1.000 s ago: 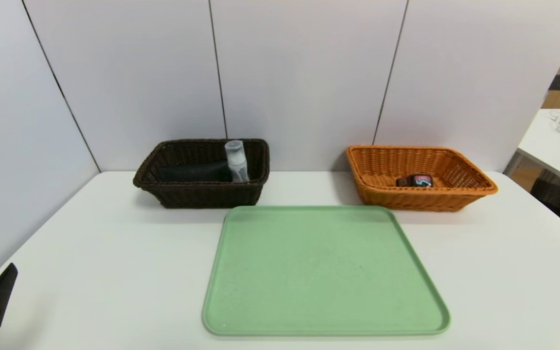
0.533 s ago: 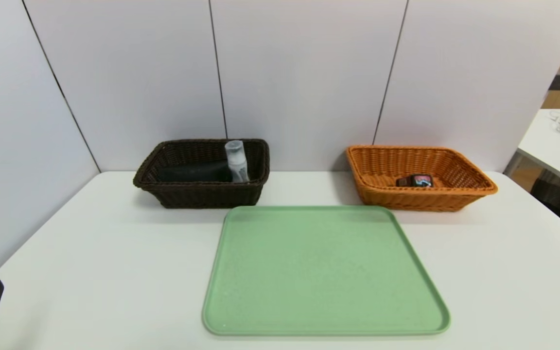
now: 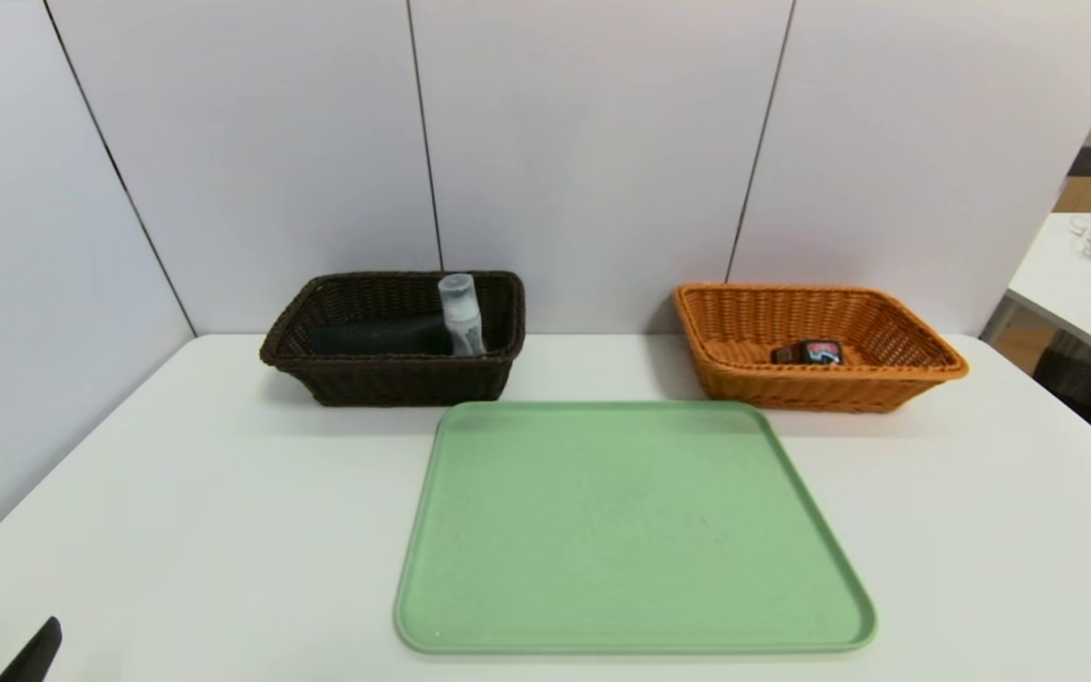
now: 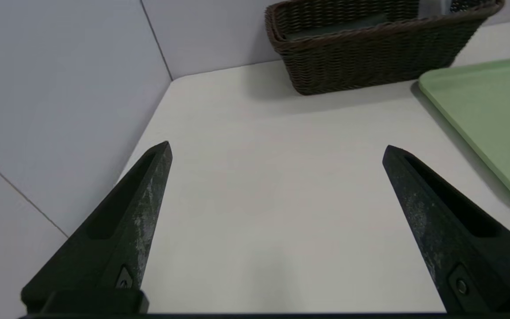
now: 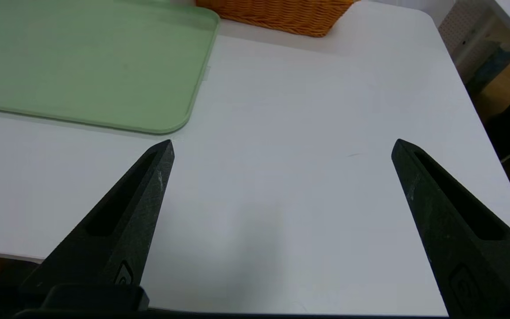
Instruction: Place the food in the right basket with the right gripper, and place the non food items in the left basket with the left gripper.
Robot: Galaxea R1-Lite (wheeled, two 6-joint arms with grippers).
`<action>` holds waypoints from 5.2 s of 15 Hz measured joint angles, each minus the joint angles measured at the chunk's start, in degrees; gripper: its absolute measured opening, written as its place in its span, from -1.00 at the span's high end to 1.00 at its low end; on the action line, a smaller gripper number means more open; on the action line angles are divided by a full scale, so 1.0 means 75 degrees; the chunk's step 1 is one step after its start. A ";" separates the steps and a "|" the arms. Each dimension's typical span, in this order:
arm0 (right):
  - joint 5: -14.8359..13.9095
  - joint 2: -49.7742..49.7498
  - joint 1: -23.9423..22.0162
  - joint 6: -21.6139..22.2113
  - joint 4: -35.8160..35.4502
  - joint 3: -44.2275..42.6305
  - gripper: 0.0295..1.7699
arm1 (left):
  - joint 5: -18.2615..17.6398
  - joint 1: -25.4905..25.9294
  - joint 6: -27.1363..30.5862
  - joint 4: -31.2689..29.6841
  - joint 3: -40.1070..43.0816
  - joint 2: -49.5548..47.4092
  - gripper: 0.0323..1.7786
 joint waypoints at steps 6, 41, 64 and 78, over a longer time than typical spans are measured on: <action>0.0548 -0.0289 -0.0114 0.0000 -0.0037 0.0146 -0.91 | -0.0746 0.0007 -0.0041 0.1224 0.0015 -0.0918 -0.90; 0.0044 -0.1692 -0.0050 -0.0886 -0.4493 0.4281 -0.92 | -0.0146 0.0046 -0.0338 0.3023 0.0216 -0.2716 -0.90; -0.0314 -0.1686 -0.0039 0.1063 -0.4244 0.4285 -0.92 | 0.0054 0.0046 -0.1354 0.2953 0.0216 -0.2719 -0.90; -0.0398 -0.1686 -0.0044 0.1178 -0.4237 0.4285 -0.92 | 0.0046 0.0046 -0.1317 0.2953 0.0216 -0.2719 -0.90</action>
